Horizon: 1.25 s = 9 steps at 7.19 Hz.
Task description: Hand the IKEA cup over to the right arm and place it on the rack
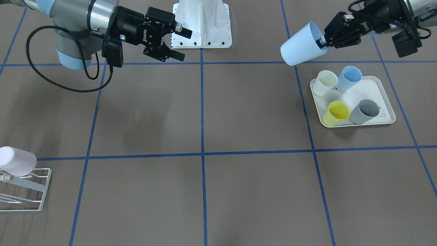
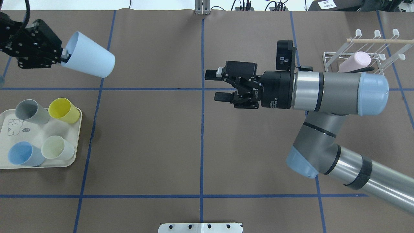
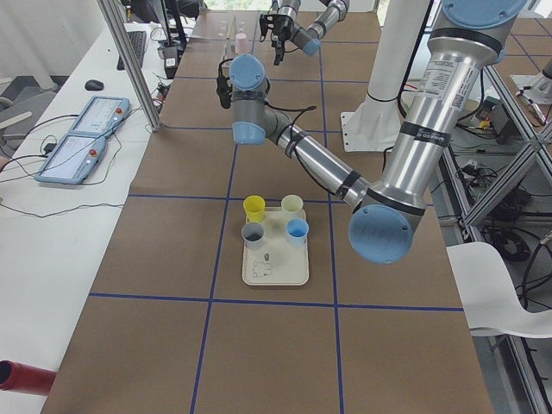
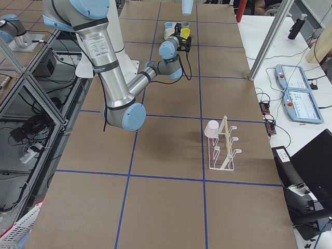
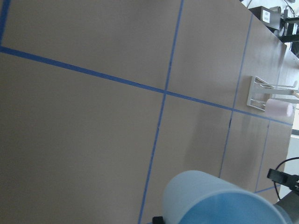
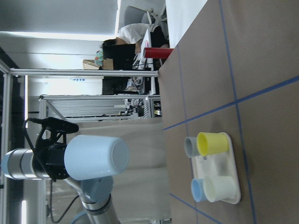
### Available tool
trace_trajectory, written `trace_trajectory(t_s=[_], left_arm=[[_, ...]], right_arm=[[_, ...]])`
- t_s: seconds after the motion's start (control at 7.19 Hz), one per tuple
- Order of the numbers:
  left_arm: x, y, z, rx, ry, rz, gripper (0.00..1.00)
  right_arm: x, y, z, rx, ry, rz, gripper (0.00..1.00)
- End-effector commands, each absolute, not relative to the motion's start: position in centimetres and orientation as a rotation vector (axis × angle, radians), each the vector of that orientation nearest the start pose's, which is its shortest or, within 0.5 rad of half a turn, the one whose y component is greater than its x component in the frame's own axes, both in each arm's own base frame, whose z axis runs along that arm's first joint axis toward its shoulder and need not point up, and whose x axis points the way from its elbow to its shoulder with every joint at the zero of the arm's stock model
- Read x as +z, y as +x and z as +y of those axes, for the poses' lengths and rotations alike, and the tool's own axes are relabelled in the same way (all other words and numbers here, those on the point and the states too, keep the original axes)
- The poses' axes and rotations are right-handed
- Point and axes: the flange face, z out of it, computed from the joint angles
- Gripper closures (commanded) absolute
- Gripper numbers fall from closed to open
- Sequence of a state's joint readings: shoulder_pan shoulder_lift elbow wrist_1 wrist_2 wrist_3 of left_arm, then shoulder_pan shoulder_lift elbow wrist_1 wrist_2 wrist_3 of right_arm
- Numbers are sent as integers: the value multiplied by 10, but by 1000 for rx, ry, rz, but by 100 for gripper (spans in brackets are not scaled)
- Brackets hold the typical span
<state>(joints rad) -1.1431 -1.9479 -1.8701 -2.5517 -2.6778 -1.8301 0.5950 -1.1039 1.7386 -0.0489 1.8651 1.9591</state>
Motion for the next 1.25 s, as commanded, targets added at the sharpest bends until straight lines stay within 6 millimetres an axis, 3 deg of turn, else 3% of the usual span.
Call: trace_trajectory(t_s=[0.0, 0.14, 0.42, 0.56, 1.11], left_arm=[[164, 211, -447, -295, -159, 1864, 100], [162, 234, -431, -359, -260, 1995, 100], [159, 235, -426, -413, -385, 2012, 100], [159, 235, -425, -445, -444, 2023, 100], [153, 257, -400, -454, -683, 2089, 100]], right_arm=[[154, -393, -358, 263, 21, -2268, 2], [135, -390, -357, 263, -10, -2308, 2], [116, -384, -362, 334, -2, -2374, 2], [96, -380, -364, 365, -27, -2427, 2], [88, -377, -366, 388, -24, -2452, 2]])
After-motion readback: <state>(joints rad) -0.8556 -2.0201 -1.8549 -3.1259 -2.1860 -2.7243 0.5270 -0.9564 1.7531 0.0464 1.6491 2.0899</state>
